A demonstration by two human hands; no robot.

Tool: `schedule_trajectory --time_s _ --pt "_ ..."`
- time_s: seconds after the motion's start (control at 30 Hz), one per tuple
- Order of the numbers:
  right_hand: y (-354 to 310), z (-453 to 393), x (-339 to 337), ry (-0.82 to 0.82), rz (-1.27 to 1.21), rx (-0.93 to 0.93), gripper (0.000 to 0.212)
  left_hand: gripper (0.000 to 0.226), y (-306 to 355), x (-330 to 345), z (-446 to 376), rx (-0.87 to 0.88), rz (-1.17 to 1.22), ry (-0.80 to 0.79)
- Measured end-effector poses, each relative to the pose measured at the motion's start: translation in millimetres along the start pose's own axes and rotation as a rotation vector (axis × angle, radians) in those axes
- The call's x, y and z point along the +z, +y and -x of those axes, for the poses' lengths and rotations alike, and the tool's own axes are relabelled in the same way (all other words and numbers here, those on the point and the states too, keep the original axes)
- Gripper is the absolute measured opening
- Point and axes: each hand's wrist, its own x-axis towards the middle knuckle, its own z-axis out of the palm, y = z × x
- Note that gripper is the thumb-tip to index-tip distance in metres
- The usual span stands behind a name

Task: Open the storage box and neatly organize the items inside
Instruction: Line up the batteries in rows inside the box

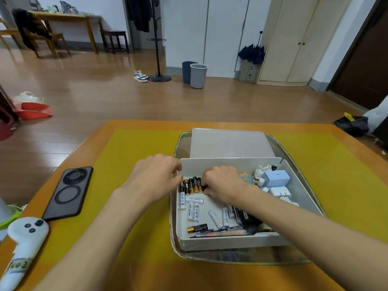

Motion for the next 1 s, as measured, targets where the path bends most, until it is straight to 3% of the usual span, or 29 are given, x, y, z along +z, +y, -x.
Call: schedule_trajectory --time_s 0.17,0.33,0.63,0.93,1.0 --pt "-10.1 5.4 -7.4 0.101 -0.187 0.021 0.018 0.025 -3.1 0.5 -1.4 -0.001 0.001 0.012" --pt "-37.6 -0.4 -7.9 -0.049 -0.313 -0.032 0.037 0.025 -6.3 0.4 -2.2 -0.012 0.003 0.0" --pt "-34.5 -0.6 -1.4 -0.072 -0.353 -0.059 0.047 0.027 -8.4 -0.3 -0.4 -0.026 -0.007 0.0" --pt "-37.1 3.6 -1.8 0.002 -0.444 0.02 0.032 0.026 -5.5 0.9 0.0 -0.018 -0.003 -0.006" --pt "-32.8 2.2 -5.5 0.047 -0.482 0.064 0.018 0.026 -7.1 0.1 0.2 -0.018 -0.003 0.001"
